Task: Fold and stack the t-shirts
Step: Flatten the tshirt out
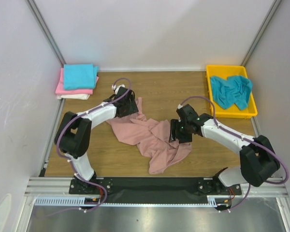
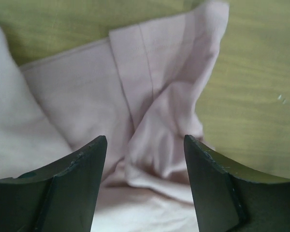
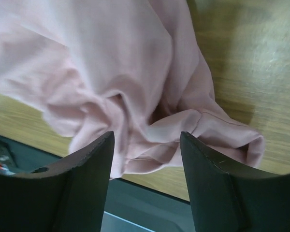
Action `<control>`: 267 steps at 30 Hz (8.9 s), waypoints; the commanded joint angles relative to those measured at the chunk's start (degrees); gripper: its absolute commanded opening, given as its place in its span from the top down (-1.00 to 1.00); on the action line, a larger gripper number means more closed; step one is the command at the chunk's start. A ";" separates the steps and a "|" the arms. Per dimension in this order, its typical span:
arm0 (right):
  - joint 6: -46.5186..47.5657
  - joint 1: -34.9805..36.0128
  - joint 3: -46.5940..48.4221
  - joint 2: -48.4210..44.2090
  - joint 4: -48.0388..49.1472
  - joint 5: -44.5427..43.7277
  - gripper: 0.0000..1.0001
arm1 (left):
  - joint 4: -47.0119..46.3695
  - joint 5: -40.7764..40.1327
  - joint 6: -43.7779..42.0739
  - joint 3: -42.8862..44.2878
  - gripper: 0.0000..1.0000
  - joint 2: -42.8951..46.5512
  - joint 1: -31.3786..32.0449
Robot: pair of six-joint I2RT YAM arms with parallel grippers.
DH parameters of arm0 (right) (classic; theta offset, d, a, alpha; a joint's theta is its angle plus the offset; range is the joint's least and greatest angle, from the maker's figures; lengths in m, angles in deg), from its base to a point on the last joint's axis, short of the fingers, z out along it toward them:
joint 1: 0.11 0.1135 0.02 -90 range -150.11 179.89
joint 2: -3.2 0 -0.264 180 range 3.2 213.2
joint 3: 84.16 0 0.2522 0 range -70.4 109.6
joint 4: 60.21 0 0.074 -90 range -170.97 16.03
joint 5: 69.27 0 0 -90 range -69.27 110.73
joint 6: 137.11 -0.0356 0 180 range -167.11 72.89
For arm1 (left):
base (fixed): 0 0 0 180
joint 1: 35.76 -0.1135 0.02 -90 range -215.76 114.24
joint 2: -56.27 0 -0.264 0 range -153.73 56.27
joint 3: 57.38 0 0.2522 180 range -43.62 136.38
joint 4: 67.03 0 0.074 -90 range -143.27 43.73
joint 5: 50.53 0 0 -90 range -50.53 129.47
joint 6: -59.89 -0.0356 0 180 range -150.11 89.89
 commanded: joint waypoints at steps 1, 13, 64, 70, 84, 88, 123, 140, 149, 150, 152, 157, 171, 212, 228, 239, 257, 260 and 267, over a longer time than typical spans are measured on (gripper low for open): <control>-0.91 0.59 -2.45 2.12 3.25 -0.59 -0.24 | -3.48 1.38 2.59 4.61 -0.41 -2.43 -1.76; 0.24 0.41 0.18 12.40 5.27 -7.77 -0.06 | -8.31 4.72 3.55 6.99 -0.40 -8.23 -5.89; 10.16 -11.98 22.32 29.46 10.19 -21.42 0.19 | -3.76 -7.92 13.31 -2.04 0.99 5.71 -9.23; 14.21 -13.04 24.96 29.37 13.71 -19.74 0.19 | 3.28 -14.87 19.28 -9.96 0.99 17.49 -9.23; 12.30 -15.75 32.52 29.02 9.51 -15.00 0.18 | 11.55 -21.20 20.69 -13.75 0.99 32.90 -9.23; 4.57 -18.13 30.86 26.39 6.24 -10.44 0.10 | 11.47 -21.38 21.22 -13.58 0.99 32.37 -9.23; 20.19 -9.00 37.80 36.75 21.18 4.78 -0.63 | 6.01 -21.21 12.52 -11.20 0.99 27.45 -9.50; 10.00 -8.47 39.91 40.09 20.57 -4.97 -0.18 | 5.05 -19.54 10.94 -12.70 0.99 28.24 -10.73; 10.87 -7.41 40.34 40.53 20.30 -4.80 -0.15 | 4.78 -19.36 10.76 -13.40 0.99 29.03 -10.90; 11.39 -7.06 40.69 40.71 20.04 -5.67 -0.15 | 4.78 -19.36 10.76 -13.49 0.99 29.29 -10.90; 11.84 -6.80 41.92 41.50 18.64 -6.82 -0.15 | 4.78 -19.27 10.85 -13.84 0.99 29.47 -10.99; 12.63 -6.27 44.30 43.52 15.04 -11.04 -0.06 | 4.96 -19.45 10.85 -14.37 0.99 30.09 -11.08; 12.81 -6.27 47.20 42.21 10.99 -14.38 1.00 | 4.87 -19.71 11.20 -14.28 0.99 30.35 -11.52; 25.19 -4.36 58.27 -9.73 5.10 -23.51 1.00 | 18.22 -24.11 -0.58 9.36 0.99 61.27 -11.61; 28.18 -0.29 74.16 -18.79 -10.45 -20.01 1.00 | 30.35 -21.73 -6.55 30.70 0.99 64.63 -11.61; 28.45 -17.08 81.39 -21.78 -12.75 -9.64 1.00 | 39.14 -19.36 -7.78 46.98 0.99 60.60 -12.22; 34.78 -10.22 56.89 -10.10 -1.70 -21.06 1.00 | 20.80 -25.77 -4.53 11.49 0.99 51.45 -12.22; 34.17 -11.19 48.89 -8.43 6.02 -19.66 1.00 | 16.23 -27.18 -5.14 8.76 0.99 46.19 -12.22; 32.23 -15.06 47.11 2.89 15.72 -15.61 1.00 | 6.64 -27.80 -7.17 9.18 0.99 31.86 -12.83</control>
